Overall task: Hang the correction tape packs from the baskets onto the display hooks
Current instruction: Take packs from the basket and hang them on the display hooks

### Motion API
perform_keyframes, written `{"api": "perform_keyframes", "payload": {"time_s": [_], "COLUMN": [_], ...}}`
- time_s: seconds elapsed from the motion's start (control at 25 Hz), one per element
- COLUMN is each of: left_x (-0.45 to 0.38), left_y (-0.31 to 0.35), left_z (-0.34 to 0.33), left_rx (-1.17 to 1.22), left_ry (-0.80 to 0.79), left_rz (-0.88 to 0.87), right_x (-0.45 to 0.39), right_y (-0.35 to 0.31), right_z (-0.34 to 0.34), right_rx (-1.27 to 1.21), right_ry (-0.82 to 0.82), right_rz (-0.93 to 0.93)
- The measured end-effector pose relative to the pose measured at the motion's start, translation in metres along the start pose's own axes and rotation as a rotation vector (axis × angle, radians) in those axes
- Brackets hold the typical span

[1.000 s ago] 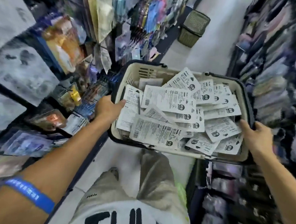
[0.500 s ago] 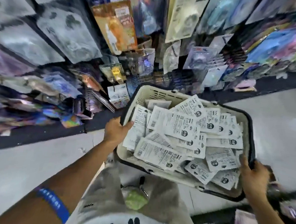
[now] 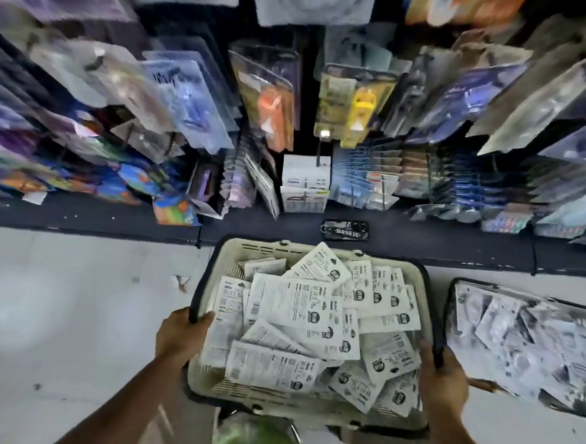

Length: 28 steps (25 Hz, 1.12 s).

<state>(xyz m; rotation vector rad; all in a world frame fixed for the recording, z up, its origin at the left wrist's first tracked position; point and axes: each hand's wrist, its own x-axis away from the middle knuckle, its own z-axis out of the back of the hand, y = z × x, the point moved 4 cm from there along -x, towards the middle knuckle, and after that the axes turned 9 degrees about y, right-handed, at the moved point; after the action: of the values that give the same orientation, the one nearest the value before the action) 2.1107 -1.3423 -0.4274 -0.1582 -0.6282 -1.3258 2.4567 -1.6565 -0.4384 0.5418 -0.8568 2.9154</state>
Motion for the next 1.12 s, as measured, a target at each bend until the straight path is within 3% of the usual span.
{"api": "perform_keyframes", "payload": {"time_s": [0.28,0.36,0.64,0.92,1.0,1.12], "left_x": [-0.156,-0.191,-0.238,-0.211,-0.189,-0.167], "left_y": [-0.088,-0.102,-0.103,-0.114,-0.110,-0.094], "left_z": [-0.159,-0.194,-0.236,-0.229,-0.216,-0.194], "left_rx": [-0.058,-0.035,0.170,0.487,0.470,0.430], "left_ry": [-0.063,-0.004,0.236,0.131,0.113,0.183], "left_rz": [0.139,0.186,0.201,0.275,0.201,-0.090], "right_x": [-0.046,-0.059,-0.071,-0.035,-0.005,0.038], "right_y": [0.079,0.086,0.089,0.069,0.059,0.037], "right_z": [-0.230,-0.276,-0.335,-0.336,-0.326,-0.321], "right_rx": [-0.208,-0.277,-0.297,0.092,0.185,0.260], "right_ry": [-0.061,-0.018,0.169,0.185,0.219,0.206], "right_rz": [-0.169,-0.155,-0.028,0.016,0.130,0.428]}}
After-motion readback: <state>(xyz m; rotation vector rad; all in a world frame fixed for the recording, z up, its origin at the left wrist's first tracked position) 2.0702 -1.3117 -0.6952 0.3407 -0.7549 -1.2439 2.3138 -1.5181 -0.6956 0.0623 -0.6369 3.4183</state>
